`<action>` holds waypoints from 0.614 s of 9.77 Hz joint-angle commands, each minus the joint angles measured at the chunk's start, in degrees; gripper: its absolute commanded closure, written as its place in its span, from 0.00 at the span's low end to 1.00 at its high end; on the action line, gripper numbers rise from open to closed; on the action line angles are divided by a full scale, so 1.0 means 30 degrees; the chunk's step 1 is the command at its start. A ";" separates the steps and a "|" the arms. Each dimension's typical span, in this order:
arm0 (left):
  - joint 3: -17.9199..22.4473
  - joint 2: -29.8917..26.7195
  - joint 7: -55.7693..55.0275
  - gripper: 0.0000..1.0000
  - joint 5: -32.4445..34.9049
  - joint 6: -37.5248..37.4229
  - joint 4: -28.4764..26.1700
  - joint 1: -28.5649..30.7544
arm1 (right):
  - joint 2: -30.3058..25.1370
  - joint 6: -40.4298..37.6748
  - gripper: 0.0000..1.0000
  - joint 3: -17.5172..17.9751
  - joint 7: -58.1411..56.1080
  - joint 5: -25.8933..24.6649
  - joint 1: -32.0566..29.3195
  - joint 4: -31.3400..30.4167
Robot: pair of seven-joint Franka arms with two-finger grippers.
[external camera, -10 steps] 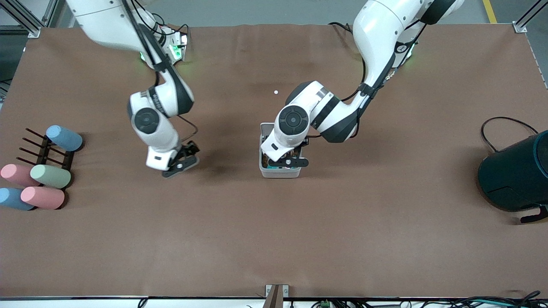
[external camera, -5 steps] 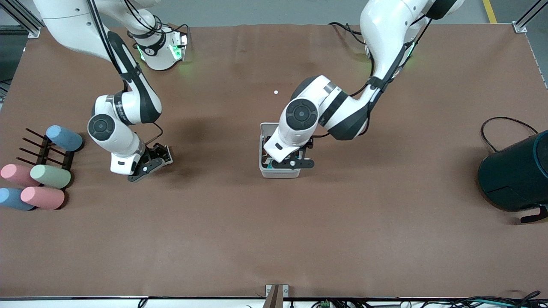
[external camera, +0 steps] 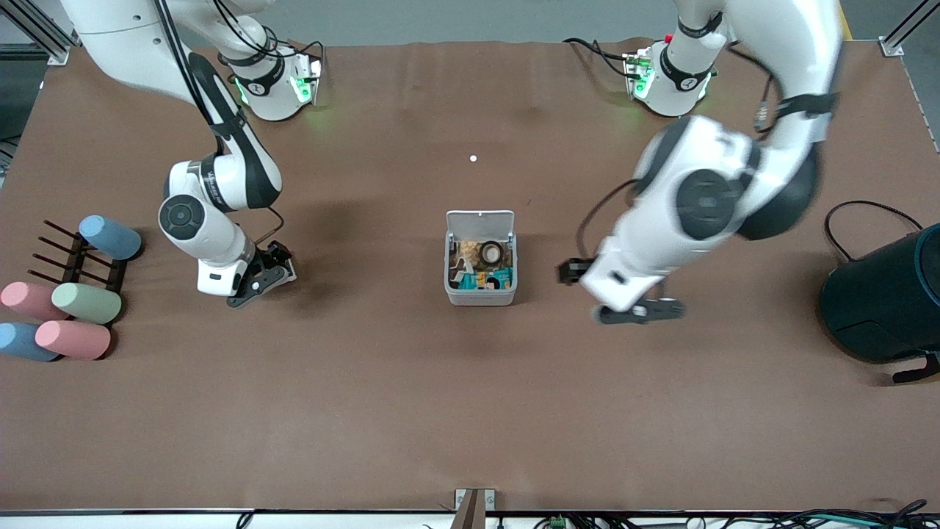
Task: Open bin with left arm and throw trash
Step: 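Lift the package with the right gripper while the left gripper retracts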
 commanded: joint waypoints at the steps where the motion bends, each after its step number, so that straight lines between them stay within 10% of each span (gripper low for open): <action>1: -0.0271 -0.2258 0.3282 0.00 0.1399 -0.2164 -0.0637 0.2381 | -0.0773 0.0137 0.00 0.0132 0.0028 0.0951 0.0014 -0.0911; 6: -0.0389 -0.8148 0.5541 0.00 0.1151 -0.4276 -0.3538 0.5110 | -0.0451 0.0312 0.13 0.0162 -0.0002 0.1217 0.0161 -0.0911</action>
